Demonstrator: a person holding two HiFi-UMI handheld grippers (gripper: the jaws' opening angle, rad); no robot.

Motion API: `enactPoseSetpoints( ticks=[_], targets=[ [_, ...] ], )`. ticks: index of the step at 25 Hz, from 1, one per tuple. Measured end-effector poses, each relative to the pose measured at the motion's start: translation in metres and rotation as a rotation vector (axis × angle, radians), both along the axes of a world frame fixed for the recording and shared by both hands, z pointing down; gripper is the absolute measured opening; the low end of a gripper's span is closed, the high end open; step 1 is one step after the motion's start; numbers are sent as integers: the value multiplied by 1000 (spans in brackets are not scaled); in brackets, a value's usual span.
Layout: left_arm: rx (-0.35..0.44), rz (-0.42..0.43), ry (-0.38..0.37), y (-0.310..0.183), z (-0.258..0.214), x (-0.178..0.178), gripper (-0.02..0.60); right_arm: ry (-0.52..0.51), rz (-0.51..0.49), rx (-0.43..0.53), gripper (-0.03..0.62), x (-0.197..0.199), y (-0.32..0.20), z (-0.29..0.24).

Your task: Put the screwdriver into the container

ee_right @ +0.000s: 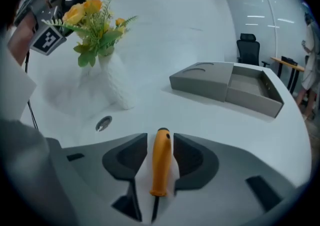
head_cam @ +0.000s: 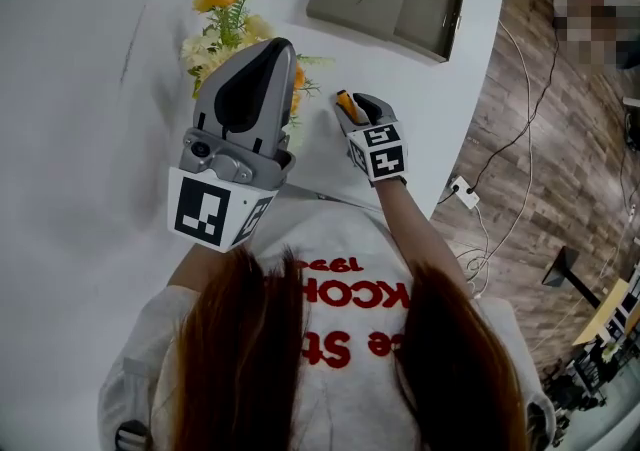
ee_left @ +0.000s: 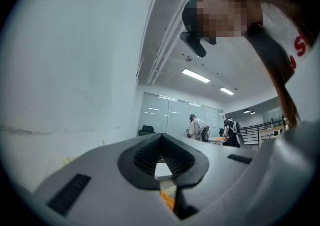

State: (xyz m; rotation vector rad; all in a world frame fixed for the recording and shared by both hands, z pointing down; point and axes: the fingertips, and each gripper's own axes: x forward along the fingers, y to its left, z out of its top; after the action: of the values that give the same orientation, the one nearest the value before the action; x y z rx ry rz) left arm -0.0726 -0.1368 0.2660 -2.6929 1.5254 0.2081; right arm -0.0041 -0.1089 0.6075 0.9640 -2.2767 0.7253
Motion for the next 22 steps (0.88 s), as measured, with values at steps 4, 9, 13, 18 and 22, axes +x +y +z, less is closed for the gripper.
enactPoseSetpoints(
  ticks=[4,9,13,18,22],
  targets=[
    [-3,2,3,-3,7,-2,6,69,-17,-16,125,0,2,17],
    [6,-2,-16,4,0,0,6,9,8,18,115,4,2,-4],
    [7,-6,-21,3,-6,1,6,-93,66,113,114,14,-15,-45],
    [31,7,-21,4,-16,3,6,-218,136,239,112,25,-36,-101],
    [38,22,-21,6,-21,7,6,-286,182,365,112,37,-52,-156]
  ],
)
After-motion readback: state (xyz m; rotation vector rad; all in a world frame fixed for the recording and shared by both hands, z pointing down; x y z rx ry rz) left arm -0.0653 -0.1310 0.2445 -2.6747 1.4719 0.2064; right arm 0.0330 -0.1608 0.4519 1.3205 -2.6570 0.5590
